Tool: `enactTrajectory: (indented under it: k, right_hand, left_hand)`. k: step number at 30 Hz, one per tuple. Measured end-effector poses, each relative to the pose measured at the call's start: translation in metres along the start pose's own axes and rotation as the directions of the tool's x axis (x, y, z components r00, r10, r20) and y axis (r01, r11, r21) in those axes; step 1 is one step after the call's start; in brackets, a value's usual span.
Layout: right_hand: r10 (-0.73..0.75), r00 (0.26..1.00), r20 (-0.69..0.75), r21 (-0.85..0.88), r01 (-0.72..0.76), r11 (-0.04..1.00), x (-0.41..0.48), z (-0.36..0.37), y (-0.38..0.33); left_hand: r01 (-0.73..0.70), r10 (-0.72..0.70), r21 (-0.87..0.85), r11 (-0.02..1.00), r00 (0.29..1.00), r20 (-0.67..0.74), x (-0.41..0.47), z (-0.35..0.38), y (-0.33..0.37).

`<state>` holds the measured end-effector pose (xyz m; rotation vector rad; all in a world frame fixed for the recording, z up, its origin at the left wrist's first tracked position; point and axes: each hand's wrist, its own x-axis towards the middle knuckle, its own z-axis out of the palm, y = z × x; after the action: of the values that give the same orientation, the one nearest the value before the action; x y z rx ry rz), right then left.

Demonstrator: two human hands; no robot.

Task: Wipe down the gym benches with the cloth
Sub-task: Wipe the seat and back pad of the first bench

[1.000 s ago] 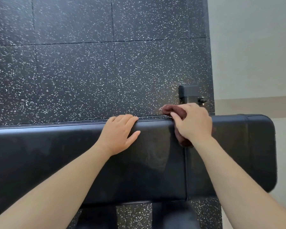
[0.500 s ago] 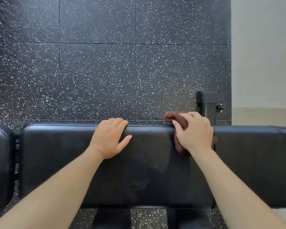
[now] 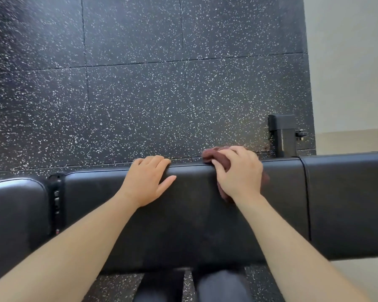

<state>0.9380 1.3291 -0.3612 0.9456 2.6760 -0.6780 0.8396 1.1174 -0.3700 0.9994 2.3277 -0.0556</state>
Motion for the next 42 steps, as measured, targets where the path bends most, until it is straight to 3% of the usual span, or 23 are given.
enactTrajectory:
  k: [3, 6, 11, 14, 26, 33, 38, 42]
  right_hand:
    - [-0.109, 0.989, 0.102, 0.017, 0.108, 0.994, -0.015, 0.025, -0.048]
    - [-0.140, 0.979, 0.151, -0.036, 0.147, 0.988, -0.008, 0.026, -0.053]
    - [0.008, 0.988, 0.157, -0.121, 0.011, 0.993, 0.014, 0.006, -0.022]
    - [0.011, 0.991, 0.131, -0.134, 0.007, 0.991, 0.009, 0.010, -0.030]
    - [-0.091, 0.986, 0.140, -0.145, 0.111, 0.983, -0.017, 0.052, -0.107]
    - [0.048, 0.998, -0.040, -0.102, -0.052, 0.993, -0.025, 0.066, -0.128]
    - [-0.064, 0.996, 0.064, -0.115, 0.071, 0.991, -0.042, 0.104, -0.201]
    - [-0.108, 0.991, 0.075, -0.094, 0.114, 0.989, -0.046, 0.106, -0.207]
  left_hand:
    - [0.083, -0.083, 0.000, 0.997, 0.996, 0.017, -0.017, 0.003, -0.032]
    - [0.117, -0.118, -0.057, 0.991, 0.993, -0.003, -0.027, 0.005, -0.041]
    - [0.169, -0.173, -0.072, 0.983, 0.984, -0.048, -0.026, 0.007, -0.032]
    - [0.191, -0.196, -0.083, 0.978, 0.979, -0.063, -0.026, 0.010, -0.031]
    - [0.018, -0.021, -0.056, 0.998, 0.998, -0.059, -0.042, 0.014, -0.082]
    - [-0.016, 0.011, -0.049, 0.999, 0.995, -0.096, -0.071, 0.023, -0.146]
    - [0.017, -0.020, -0.032, 0.999, 0.995, -0.102, -0.086, 0.025, -0.170]
    - [0.024, -0.025, -0.009, 1.000, 0.994, -0.106, -0.092, 0.022, -0.175]
